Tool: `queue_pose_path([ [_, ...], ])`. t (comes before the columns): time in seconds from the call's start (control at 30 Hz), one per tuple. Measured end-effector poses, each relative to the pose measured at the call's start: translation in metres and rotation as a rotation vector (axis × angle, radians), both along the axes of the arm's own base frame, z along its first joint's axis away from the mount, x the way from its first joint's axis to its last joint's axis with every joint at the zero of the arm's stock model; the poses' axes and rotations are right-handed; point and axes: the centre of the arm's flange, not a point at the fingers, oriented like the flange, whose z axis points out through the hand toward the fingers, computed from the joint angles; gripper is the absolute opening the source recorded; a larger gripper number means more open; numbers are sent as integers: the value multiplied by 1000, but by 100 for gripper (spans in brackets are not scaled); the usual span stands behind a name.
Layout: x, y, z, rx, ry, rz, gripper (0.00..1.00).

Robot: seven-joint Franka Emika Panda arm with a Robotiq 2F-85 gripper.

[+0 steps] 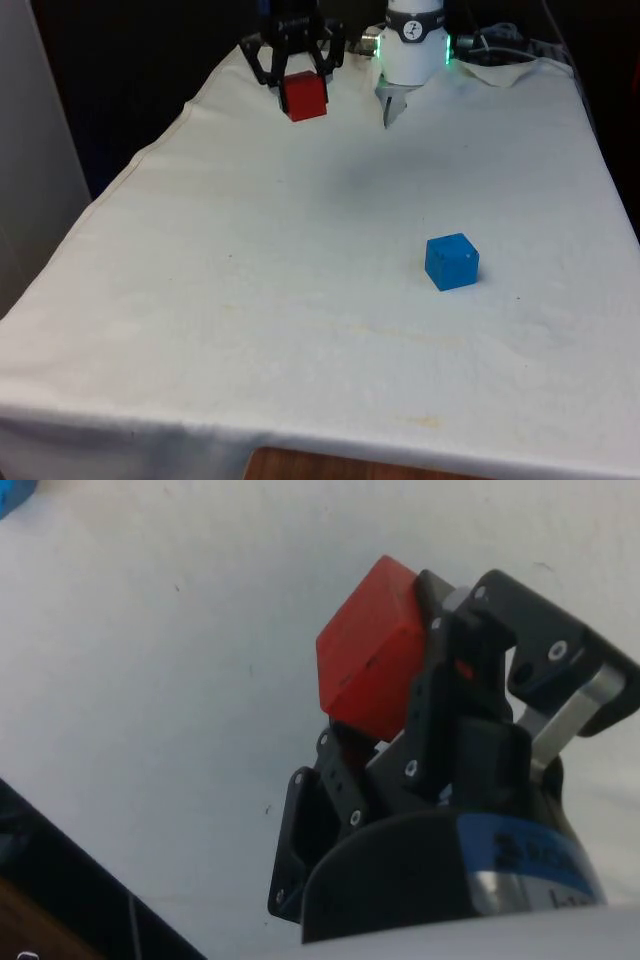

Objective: Stack the two cubes.

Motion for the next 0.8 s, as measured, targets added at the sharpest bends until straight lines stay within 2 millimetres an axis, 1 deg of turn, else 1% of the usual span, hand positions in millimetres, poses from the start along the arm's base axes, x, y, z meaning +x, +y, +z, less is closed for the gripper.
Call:
queue_pose_path([
  [0.13, 9, 6, 4, -3, -6, 15, 0],
  [0.3, 19, 11, 3, -6, -6, 26, 0],
  [0.37, 27, 18, 3, -8, -8, 32, 0],
  [0.5, 36, 29, 4, -8, -11, 35, 0],
  [0.63, 42, 37, 6, -7, -15, 38, 0],
  [0.73, 49, 48, 8, -6, -17, 42, 0],
  [0.8, 51, 50, 8, -6, -18, 40, 0],
])
